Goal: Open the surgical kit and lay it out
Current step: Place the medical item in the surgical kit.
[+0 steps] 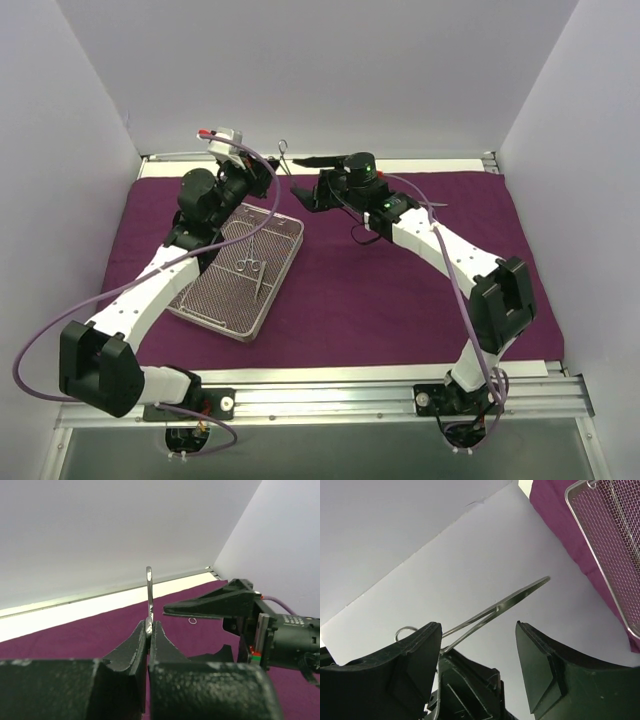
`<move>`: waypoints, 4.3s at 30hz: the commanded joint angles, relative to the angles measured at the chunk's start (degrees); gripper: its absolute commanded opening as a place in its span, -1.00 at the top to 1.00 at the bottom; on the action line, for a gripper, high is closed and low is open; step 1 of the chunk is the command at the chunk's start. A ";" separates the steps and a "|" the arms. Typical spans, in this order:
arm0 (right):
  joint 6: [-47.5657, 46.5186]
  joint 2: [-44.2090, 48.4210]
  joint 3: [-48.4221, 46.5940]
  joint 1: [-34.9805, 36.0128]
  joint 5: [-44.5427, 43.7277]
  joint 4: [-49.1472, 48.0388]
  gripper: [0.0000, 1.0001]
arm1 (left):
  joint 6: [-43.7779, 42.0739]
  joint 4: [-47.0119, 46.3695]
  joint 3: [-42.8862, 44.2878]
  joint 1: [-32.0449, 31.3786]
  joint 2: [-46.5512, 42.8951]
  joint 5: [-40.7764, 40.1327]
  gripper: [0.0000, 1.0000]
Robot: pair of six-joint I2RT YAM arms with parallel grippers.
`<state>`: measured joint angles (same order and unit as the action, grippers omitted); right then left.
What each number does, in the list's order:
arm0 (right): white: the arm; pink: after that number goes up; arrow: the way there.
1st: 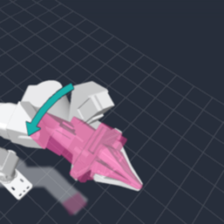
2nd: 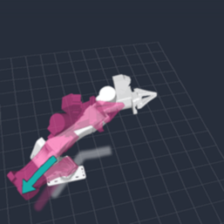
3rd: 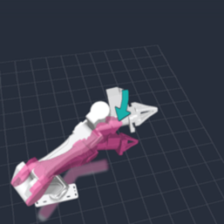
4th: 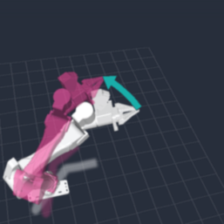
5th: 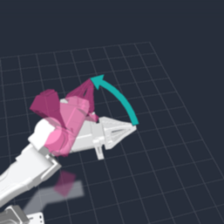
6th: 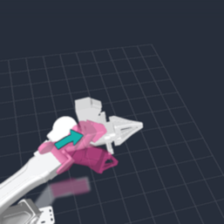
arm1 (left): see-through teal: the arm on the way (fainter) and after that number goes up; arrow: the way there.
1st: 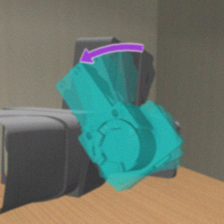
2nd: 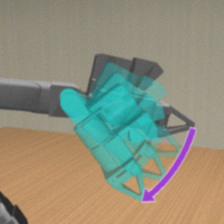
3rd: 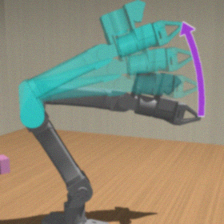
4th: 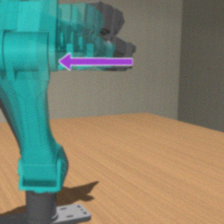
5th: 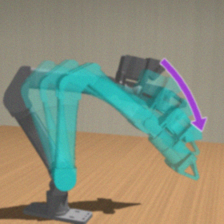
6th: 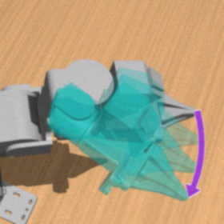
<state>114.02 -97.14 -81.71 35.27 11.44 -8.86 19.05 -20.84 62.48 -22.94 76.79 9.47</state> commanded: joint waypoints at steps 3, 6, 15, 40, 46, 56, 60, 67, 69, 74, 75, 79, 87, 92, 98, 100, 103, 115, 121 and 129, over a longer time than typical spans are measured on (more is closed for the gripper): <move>21.68 0.82 2.78 -0.37 -0.10 -5.90 -0.22 | 0.99 -6.93 -0.16 -0.35 -2.09 1.33 0.95; 21.51 -0.15 1.82 -0.46 0.51 -6.43 -0.21 | 1.60 -8.25 -0.95 -0.61 -1.65 2.21 0.95; 22.74 -2.26 -0.55 -0.37 0.77 -7.49 -0.05 | 1.43 -10.10 -1.74 -1.76 -0.51 3.27 0.95; 22.14 -2.35 -0.37 -4.58 0.33 -5.83 1.00 | 1.25 -4.75 -8.69 -1.67 -4.28 1.34 -0.96; 5.55 -2.08 -3.70 -15.65 1.74 13.54 1.00 | 0.46 11.28 -4.66 -0.09 -7.44 -2.34 -0.87; -22.85 -6.38 -10.38 -33.85 -5.63 39.44 1.00 | -7.27 39.74 2.48 2.99 -7.36 -13.60 -0.87; -30.68 -10.52 -12.24 -36.84 -8.80 43.93 1.00 | -7.80 40.09 1.68 2.55 -5.79 -13.78 -0.87; -41.50 -17.28 -15.31 -39.66 -10.91 45.50 1.00 | -9.47 40.97 3.09 2.11 -0.95 -14.40 -0.87; -42.99 -19.39 -15.50 -40.54 -11.09 45.43 1.00 | -10.08 41.40 3.18 2.11 0.28 -14.92 -0.87; -42.83 -23.17 -15.75 -41.51 -11.09 43.14 1.00 | -10.17 42.20 3.96 2.28 2.04 -16.68 -0.87; -42.56 -23.70 -16.02 -41.68 -11.09 43.05 1.00 | -10.08 42.29 4.58 2.37 2.74 -16.68 -0.87; -41.86 -26.95 -18.74 -42.21 -11.00 43.75 1.00 | -9.12 42.46 5.81 2.90 4.24 -16.25 -0.88; -39.66 -30.91 -22.79 -42.21 -10.30 45.51 1.00 | -7.18 42.64 6.34 5.36 5.91 -14.93 -0.87; -38.61 -31.87 -23.49 -42.39 -10.48 46.30 0.98 | -6.39 43.95 6.78 7.20 6.35 -14.05 -0.87; -38.61 -32.93 -24.02 -42.30 -11.00 47.18 0.89 | -4.55 44.57 6.69 9.14 6.52 -12.82 -0.87; -38.87 -33.37 -24.46 -42.39 -11.00 47.53 0.87 | -4.28 45.62 7.30 9.58 7.40 -11.59 -0.87; -38.87 -33.73 -24.64 -42.30 -11.27 47.71 0.83 | -3.58 47.47 8.62 10.28 8.72 -10.88 -0.87; -37.99 -34.87 -24.11 -42.03 -11.27 47.27 0.67 | -1.73 50.63 9.51 11.43 8.29 -9.92 -0.89; -38.52 -34.69 -24.19 -41.68 -13.20 48.24 0.43 | -1.03 50.99 7.66 11.34 6.53 -9.65 -0.90; -39.40 -33.73 -25.77 -41.51 -12.59 48.85 0.35 | 0.46 52.30 7.83 11.60 6.08 -11.67 -0.91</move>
<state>75.00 -130.98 -105.32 -6.66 1.61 35.27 18.04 30.39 69.34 -11.88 84.55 -1.13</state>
